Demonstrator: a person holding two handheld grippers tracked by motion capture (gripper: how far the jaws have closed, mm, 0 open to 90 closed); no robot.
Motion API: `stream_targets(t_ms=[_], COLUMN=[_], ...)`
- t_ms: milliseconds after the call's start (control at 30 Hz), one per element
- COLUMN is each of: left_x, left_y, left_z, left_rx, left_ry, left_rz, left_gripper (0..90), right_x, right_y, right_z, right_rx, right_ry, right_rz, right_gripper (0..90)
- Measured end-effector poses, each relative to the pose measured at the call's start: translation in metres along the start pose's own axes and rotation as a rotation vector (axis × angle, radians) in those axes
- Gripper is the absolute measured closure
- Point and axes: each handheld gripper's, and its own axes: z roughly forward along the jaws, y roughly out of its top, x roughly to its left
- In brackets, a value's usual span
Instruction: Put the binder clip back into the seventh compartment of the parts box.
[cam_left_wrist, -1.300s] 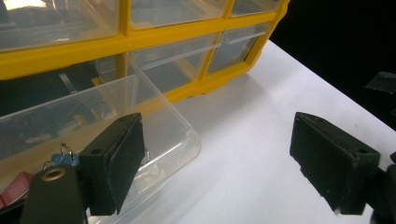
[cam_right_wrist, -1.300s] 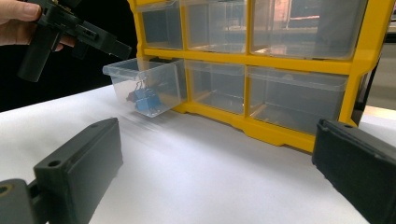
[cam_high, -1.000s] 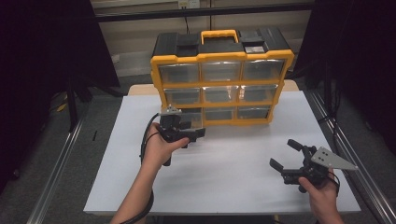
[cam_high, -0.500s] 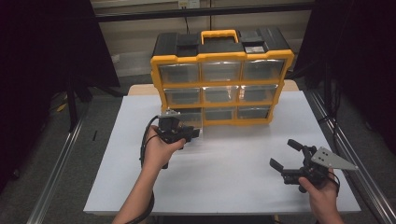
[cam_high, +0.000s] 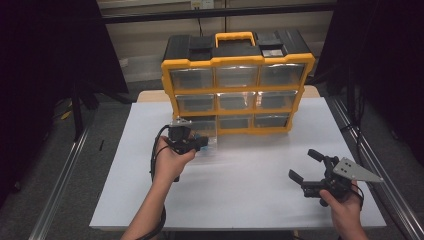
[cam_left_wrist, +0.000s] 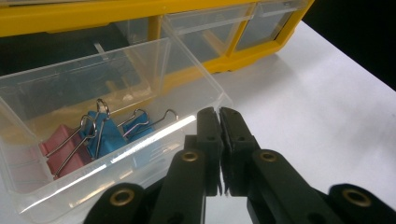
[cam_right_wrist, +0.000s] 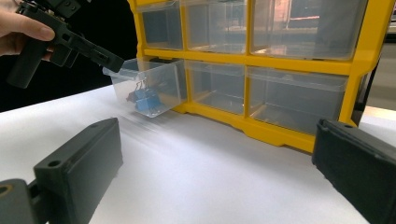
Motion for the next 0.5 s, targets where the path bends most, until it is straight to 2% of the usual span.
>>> stream_targets(t_ms=[200,267,367,500], left_x=[0.0011,0.0017,0.0030,0.0038], left_y=[-0.0022,-0.0024,-0.0033,-0.0053], left_z=[0.0022,0.0022,0.0029,0.0051], left_rx=[-0.004,0.003,0.008,-0.007], left_ry=[0.019,0.032,0.038,0.046], left_rz=[-0.005,0.008,0.007,-0.010], left_gripper=[89.1,89.7,90.0,90.0], right_x=[0.0000,0.0002,0.0001,0.0002], right_y=[-0.0001,-0.0001,-0.0002,-0.0001], right_z=[0.0002,0.0004,0.0004,0.0003], right_rx=[0.001,0.000,0.000,0.001], right_ry=[0.000,0.000,0.000,-0.001], right_rz=[-0.001,-0.002,-0.001,-0.003], right_gripper=[1.7,1.7,1.6,1.6])
